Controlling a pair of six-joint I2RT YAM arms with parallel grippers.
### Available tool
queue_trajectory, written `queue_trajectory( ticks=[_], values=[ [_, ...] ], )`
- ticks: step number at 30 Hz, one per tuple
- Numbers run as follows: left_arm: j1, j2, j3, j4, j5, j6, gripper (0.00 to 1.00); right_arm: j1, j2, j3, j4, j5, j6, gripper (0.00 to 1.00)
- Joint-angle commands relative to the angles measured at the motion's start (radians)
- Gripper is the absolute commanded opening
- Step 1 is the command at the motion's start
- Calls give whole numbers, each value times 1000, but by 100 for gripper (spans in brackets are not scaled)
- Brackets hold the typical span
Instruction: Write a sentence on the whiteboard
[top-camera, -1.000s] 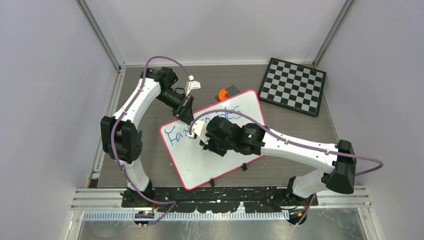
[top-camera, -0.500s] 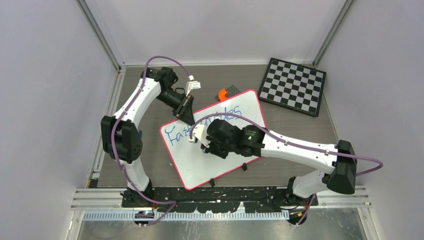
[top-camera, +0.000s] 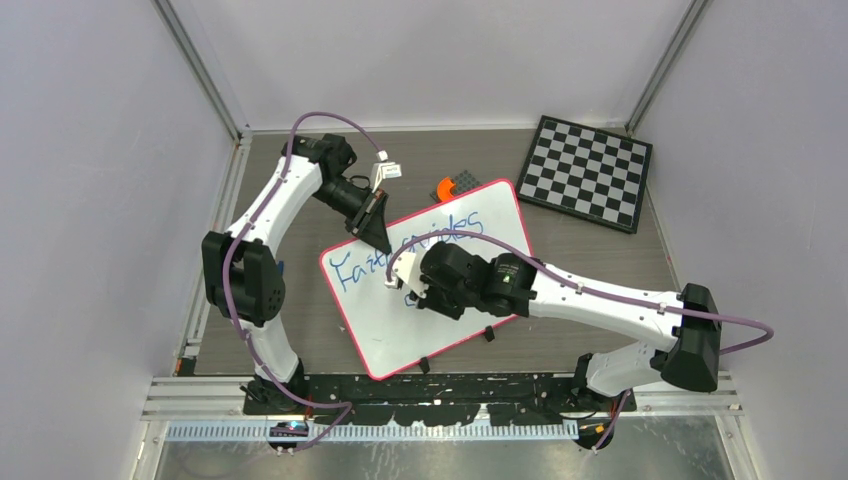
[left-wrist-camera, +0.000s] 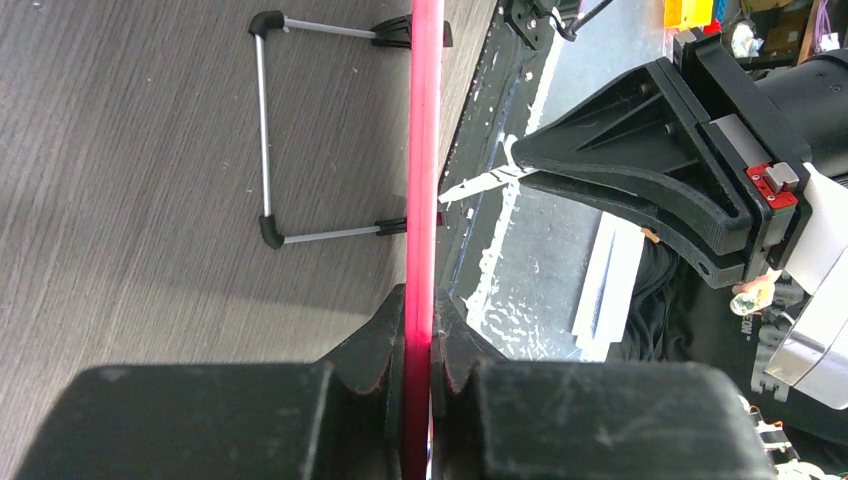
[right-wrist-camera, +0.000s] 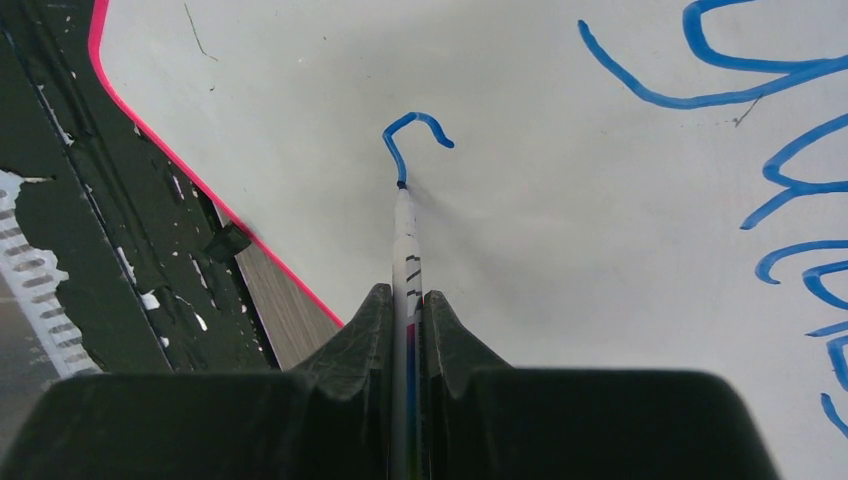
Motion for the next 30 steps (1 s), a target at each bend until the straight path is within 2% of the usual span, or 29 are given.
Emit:
queue_trajectory(
  ticks=[1, 11, 17, 24, 30],
  values=[
    [4, 19, 12, -7, -84, 17, 0, -5, 11, 0, -17, 17, -6, 0],
    [4, 18, 9, -6, -88, 19, 0, 3, 69, 88, 2, -49, 4, 0],
    [4, 20, 9, -7, -86, 23, 0, 0, 30, 114, -37, -145, 17, 0],
    [3, 16, 11, -8, -84, 23, 0, -65, -49, 89, -68, -144, 24, 0],
    [3, 22, 15, -8, -84, 23, 0, -75, -40, 94, -50, -119, 32, 0]
  ],
)
